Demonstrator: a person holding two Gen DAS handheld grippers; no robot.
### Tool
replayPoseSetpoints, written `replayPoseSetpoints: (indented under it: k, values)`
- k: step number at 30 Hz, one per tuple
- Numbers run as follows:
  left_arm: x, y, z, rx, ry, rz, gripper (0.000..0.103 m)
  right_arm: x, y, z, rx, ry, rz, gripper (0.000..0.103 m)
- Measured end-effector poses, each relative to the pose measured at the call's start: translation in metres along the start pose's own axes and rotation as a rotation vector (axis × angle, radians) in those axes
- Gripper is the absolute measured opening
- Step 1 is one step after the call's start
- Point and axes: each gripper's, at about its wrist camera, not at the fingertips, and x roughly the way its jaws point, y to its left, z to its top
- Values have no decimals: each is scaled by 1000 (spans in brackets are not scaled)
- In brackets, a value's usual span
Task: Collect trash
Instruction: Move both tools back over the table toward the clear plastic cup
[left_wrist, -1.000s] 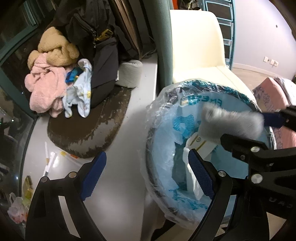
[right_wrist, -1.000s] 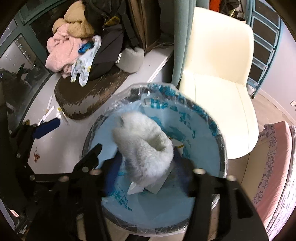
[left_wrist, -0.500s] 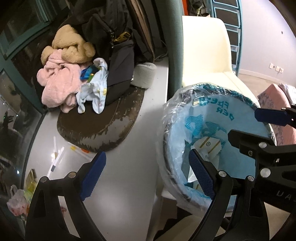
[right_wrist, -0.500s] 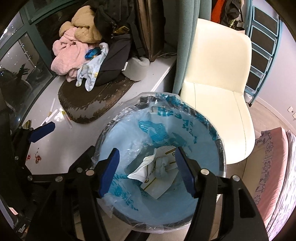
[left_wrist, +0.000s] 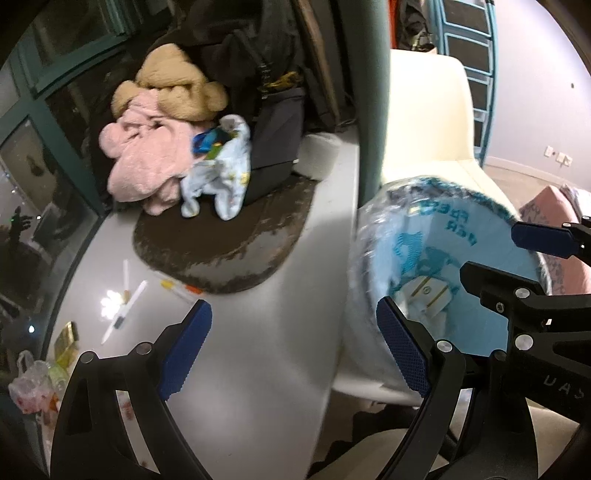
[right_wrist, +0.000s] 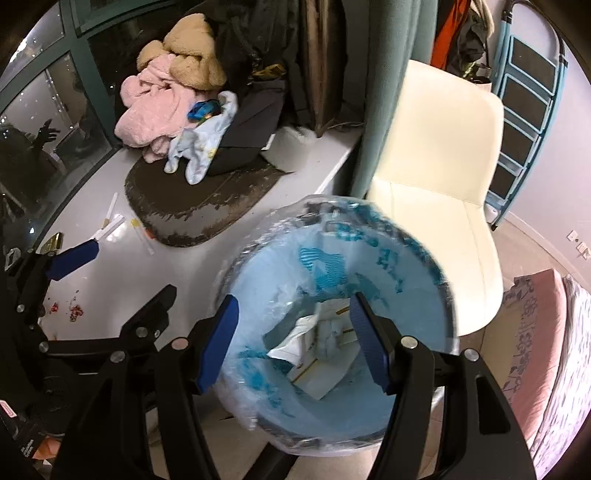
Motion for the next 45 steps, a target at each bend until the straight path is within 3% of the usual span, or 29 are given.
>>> replayPoseSetpoints:
  k: [9,22,31,38,45]
  values:
    - [-17,78,-48,-176,51,82,88,2,76,-4,-134,7,100,60]
    - [-59,205,-161,-522,135,231,88,3,222,-38,-401,66,239,60]
    - [-96,263,-242,-650,170,320,88,0,321,-78,-539,114,318,60]
    - [-120,294,-314,-828,225,378,88,-3,388,-110,-728,165,379,60]
    - [-143,305,-351,-988,270,524,88,-2,438,-127,-910,205,469,60]
